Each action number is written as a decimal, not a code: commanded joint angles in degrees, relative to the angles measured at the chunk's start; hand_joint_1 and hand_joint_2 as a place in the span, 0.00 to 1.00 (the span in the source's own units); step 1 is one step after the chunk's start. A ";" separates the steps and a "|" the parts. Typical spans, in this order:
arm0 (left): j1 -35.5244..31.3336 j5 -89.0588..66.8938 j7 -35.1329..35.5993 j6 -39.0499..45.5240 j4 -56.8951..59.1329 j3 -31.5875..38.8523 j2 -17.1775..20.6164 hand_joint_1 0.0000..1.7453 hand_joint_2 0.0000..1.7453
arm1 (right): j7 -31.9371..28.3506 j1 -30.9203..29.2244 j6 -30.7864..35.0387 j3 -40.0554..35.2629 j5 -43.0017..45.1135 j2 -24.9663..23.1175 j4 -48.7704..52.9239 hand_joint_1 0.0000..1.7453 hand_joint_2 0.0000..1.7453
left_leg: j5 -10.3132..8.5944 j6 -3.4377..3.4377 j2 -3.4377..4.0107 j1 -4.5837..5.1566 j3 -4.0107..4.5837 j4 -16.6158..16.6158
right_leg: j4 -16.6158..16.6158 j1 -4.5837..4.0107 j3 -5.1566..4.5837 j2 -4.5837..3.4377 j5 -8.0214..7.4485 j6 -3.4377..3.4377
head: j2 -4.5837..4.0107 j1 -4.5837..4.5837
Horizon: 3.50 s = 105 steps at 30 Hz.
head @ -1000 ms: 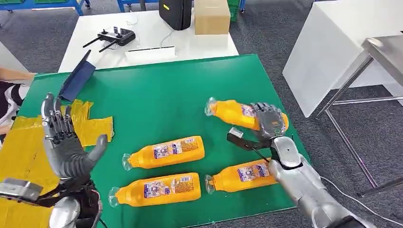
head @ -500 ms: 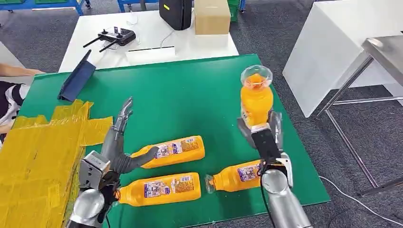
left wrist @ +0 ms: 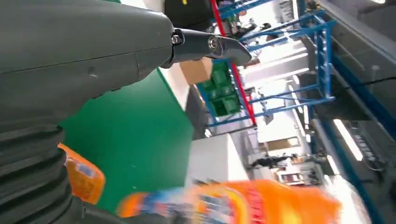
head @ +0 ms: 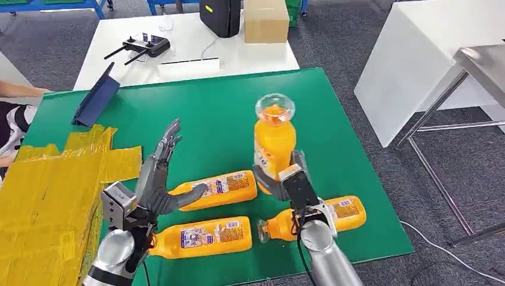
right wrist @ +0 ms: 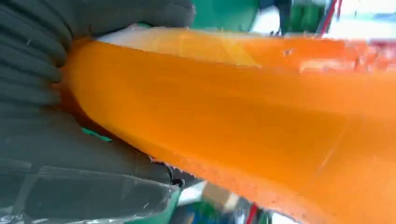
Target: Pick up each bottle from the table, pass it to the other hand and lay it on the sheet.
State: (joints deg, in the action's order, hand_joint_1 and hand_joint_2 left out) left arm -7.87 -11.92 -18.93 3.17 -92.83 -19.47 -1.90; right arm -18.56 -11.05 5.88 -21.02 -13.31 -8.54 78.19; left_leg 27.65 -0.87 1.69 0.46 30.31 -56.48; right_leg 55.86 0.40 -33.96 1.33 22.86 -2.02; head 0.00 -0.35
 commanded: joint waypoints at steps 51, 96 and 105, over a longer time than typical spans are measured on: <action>-7.36 13.79 -2.21 1.63 8.80 -2.54 -0.29 1.00 1.00 | -0.33 -12.60 8.87 -20.41 -4.93 -4.39 -20.45 1.00 1.00 | -0.02 0.07 -0.14 -0.08 -0.07 0.02 | -0.02 -0.06 0.08 -0.01 0.00 0.02 | 0.00 -0.02; -10.22 -78.08 31.76 16.55 31.56 6.93 24.37 1.00 1.00 | -1.32 13.73 0.74 5.48 -9.27 10.71 16.26 0.00 1.00 | -0.05 0.13 -0.17 -0.18 -0.15 0.09 | -0.10 -0.18 0.14 -0.03 0.05 0.06 | 0.00 -0.07; -11.46 -78.08 30.65 10.36 35.07 8.65 22.00 1.00 1.00 | -0.36 13.72 0.08 5.80 -9.71 9.97 16.42 0.00 1.00 | -0.05 0.16 -0.19 -0.15 -0.10 0.08 | -0.09 -0.18 0.09 -0.04 0.05 0.08 | 0.00 -0.04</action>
State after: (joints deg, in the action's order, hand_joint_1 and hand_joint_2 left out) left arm -14.71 -89.85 12.94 19.63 -66.90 -11.74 24.65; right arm -19.94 3.34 6.62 -16.20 -22.69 1.09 97.18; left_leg 27.61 -0.78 1.80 0.37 30.38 -56.46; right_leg 55.85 0.26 -34.11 1.20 22.87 -1.97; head 0.00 -0.39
